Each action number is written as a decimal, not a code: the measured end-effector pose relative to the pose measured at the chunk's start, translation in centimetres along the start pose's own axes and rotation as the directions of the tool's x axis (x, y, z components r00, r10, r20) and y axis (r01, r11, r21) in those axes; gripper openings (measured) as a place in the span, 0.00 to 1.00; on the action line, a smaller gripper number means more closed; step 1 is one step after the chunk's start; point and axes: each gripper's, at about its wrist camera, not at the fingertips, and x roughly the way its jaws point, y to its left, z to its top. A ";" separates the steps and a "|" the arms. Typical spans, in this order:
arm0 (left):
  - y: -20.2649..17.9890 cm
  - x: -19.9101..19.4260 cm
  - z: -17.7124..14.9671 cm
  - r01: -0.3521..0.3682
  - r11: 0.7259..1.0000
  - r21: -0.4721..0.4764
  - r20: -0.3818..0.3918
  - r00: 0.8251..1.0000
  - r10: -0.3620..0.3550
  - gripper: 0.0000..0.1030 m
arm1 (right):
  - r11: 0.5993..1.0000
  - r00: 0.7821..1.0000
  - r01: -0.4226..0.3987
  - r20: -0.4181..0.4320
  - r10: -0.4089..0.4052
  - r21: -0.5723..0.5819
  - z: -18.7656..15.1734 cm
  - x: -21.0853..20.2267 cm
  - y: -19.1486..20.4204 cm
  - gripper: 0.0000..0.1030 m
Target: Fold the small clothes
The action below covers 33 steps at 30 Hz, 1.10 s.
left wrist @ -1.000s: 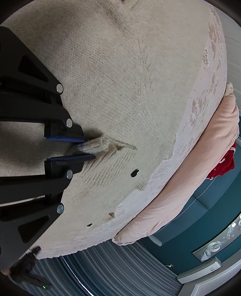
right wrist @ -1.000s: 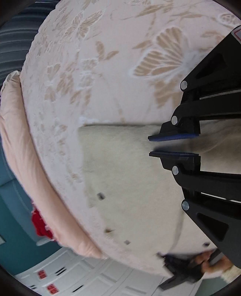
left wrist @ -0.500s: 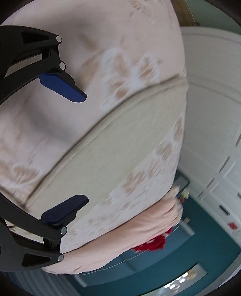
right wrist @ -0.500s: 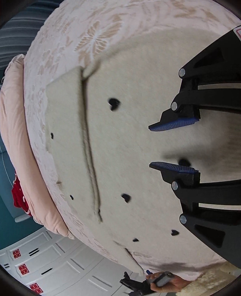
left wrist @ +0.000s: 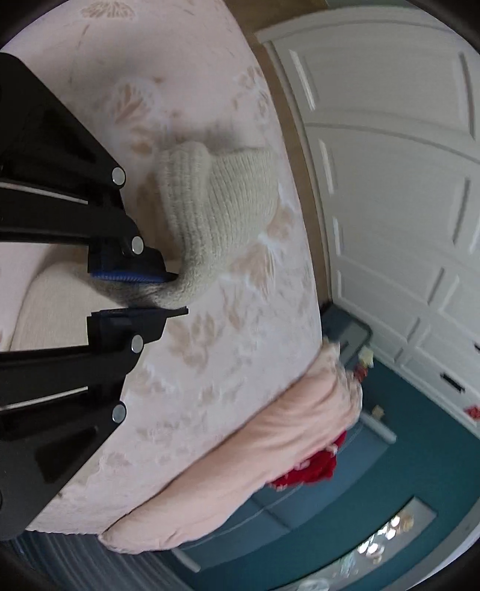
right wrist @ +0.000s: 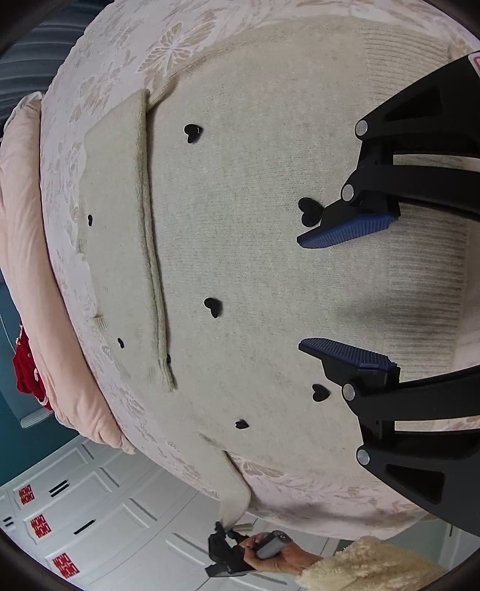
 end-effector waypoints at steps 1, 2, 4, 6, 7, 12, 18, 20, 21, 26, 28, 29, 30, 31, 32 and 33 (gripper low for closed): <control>-3.0 -1.2 -0.2 0.063 0.997 0.044 0.007 0.998 -0.064 0.09 | 1.000 1.000 -0.007 0.006 0.007 0.011 0.0 -0.2 -0.4 0.49; -6.4 -2.5 -0.8 0.131 0.987 0.092 0.007 0.991 -0.132 0.09 | 1.000 1.000 -0.014 0.010 0.014 0.023 0.1 -0.5 -0.9 0.49; -13.4 -4.9 -3.0 0.272 0.947 0.174 -0.016 0.962 -0.273 0.09 | 0.999 1.000 -0.017 0.022 0.015 0.050 0.2 -1.0 -2.0 0.49; -19.8 -6.4 -6.7 0.408 0.886 0.222 -0.091 0.913 -0.397 0.09 | 0.997 0.999 -0.019 0.036 0.016 0.074 0.2 -1.6 -3.2 0.50; -22.6 -6.7 -9.1 0.465 0.855 0.229 -0.142 0.885 -0.443 0.10 | 0.996 0.999 -0.017 0.039 0.013 0.085 0.3 -1.8 -3.9 0.50; -30.4 -2.9 -24.3 0.587 0.788 0.183 -0.448 0.764 -0.465 0.32 | 0.993 0.999 0.003 0.042 -0.008 0.114 0.7 -2.4 -7.6 0.52; -24.1 1.0 -31.6 0.447 0.895 0.008 -0.533 0.759 -0.374 0.57 | 0.994 0.997 0.039 0.062 -0.045 0.098 3.5 -2.0 -11.1 0.55; -21.2 1.0 -29.3 0.418 0.908 -0.027 -0.476 0.793 -0.380 0.66 | 0.996 0.995 0.033 0.092 -0.041 0.082 5.7 -1.7 -11.6 0.57; -19.8 1.0 -27.8 0.393 0.919 -0.041 -0.440 0.819 -0.370 0.69 | 0.997 0.994 0.022 0.107 -0.031 0.079 7.1 -1.3 -11.7 0.59; -13.5 3.1 -22.4 0.256 0.950 -0.180 -0.369 0.877 -0.307 0.77 | 0.989 0.991 -0.003 0.133 -0.017 0.146 13.5 2.9 -12.6 0.59; -11.6 4.2 -21.7 0.228 0.939 -0.257 -0.370 0.874 -0.314 0.77 | 0.988 0.995 -0.007 0.097 -0.008 0.154 15.4 5.5 -12.3 0.59; -10.9 4.5 -21.7 0.224 0.926 -0.304 -0.365 0.870 -0.331 0.77 | 0.986 0.996 0.000 0.083 -0.014 0.168 16.0 6.6 -12.0 0.59; -10.2 4.7 -21.7 0.229 0.908 -0.351 -0.352 0.866 -0.355 0.77 | 0.985 0.998 -0.011 0.067 0.000 0.172 16.3 7.6 -11.7 0.59; -9.8 4.8 -21.8 0.234 0.891 -0.390 -0.333 0.866 -0.373 0.77 | 0.984 0.999 -0.026 0.047 0.018 0.177 16.5 8.6 -11.3 0.59; -9.6 4.9 -21.7 0.240 0.879 -0.412 -0.317 0.867 -0.385 0.77 | 0.981 0.999 -0.037 0.036 0.030 0.188 16.6 9.5 -11.0 0.54; -9.5 4.7 -21.4 0.246 0.875 -0.418 -0.305 0.869 -0.390 0.76 | 0.980 0.999 -0.044 0.037 0.037 0.194 16.6 9.9 -10.6 0.36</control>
